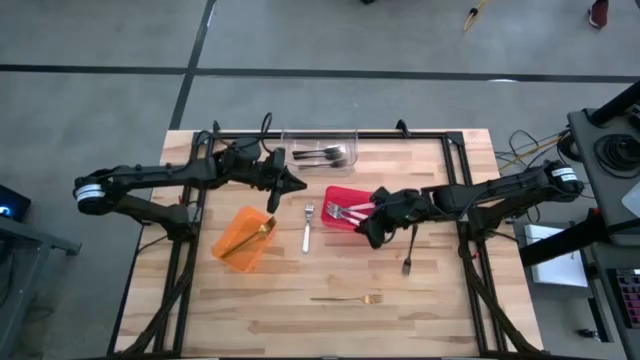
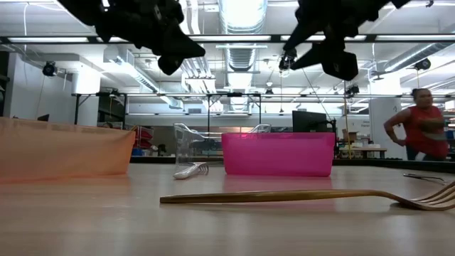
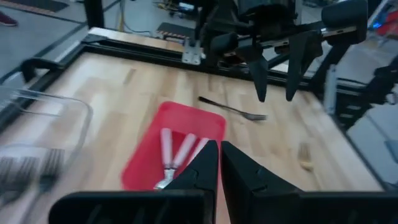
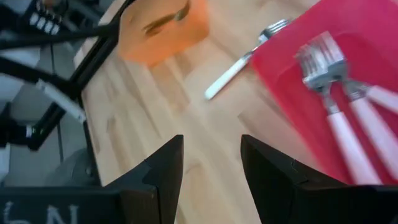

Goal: Sort silverware by color (type)
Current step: Put the gold fork into the orange bin

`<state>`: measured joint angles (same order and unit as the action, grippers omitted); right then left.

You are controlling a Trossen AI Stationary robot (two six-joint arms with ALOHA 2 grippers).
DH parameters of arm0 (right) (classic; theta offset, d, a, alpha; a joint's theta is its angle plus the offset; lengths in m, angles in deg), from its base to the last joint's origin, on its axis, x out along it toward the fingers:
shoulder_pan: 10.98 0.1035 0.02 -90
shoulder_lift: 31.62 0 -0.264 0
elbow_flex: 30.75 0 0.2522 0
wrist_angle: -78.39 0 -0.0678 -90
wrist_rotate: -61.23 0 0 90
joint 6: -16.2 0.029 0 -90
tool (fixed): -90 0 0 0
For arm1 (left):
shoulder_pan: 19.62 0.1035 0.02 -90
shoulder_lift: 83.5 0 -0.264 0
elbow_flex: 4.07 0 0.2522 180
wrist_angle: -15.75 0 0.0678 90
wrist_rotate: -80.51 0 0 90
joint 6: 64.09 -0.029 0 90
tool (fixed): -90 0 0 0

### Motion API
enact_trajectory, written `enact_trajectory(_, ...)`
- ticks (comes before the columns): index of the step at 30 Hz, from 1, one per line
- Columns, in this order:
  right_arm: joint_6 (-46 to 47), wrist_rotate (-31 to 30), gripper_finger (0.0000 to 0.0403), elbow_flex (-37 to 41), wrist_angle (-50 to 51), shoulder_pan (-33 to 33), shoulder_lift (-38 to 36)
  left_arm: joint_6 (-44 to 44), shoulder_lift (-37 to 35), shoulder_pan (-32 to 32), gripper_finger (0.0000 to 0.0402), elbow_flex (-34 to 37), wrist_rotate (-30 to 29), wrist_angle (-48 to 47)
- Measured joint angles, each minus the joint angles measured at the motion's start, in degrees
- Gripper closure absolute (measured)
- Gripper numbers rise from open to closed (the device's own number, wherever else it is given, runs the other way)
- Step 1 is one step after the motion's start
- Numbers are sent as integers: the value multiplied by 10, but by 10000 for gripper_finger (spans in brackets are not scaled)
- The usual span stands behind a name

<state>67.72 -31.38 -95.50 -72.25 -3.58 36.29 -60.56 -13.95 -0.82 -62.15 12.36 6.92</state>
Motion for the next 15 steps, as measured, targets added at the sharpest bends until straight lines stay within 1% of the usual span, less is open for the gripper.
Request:
enact_trajectory(3,-14,3,252,-45,53,19,29,20,-7,-19,402,21,1,20)
enact_trajectory(6,-29,3,252,-99,139,32,60,33,-8,-47,402,27,1,26)
enact_trajectory(10,-69,1,252,-167,236,52,106,45,-5,-96,402,29,1,25)
enact_trajectory(12,-87,2,252,-193,269,66,128,46,-4,-125,402,30,-1,30)
enact_trajectory(13,-92,2,252,-203,280,74,138,47,-4,-141,402,30,-8,32)
enact_trajectory(15,-100,2,252,-218,300,92,156,47,-4,-175,402,30,-42,40)
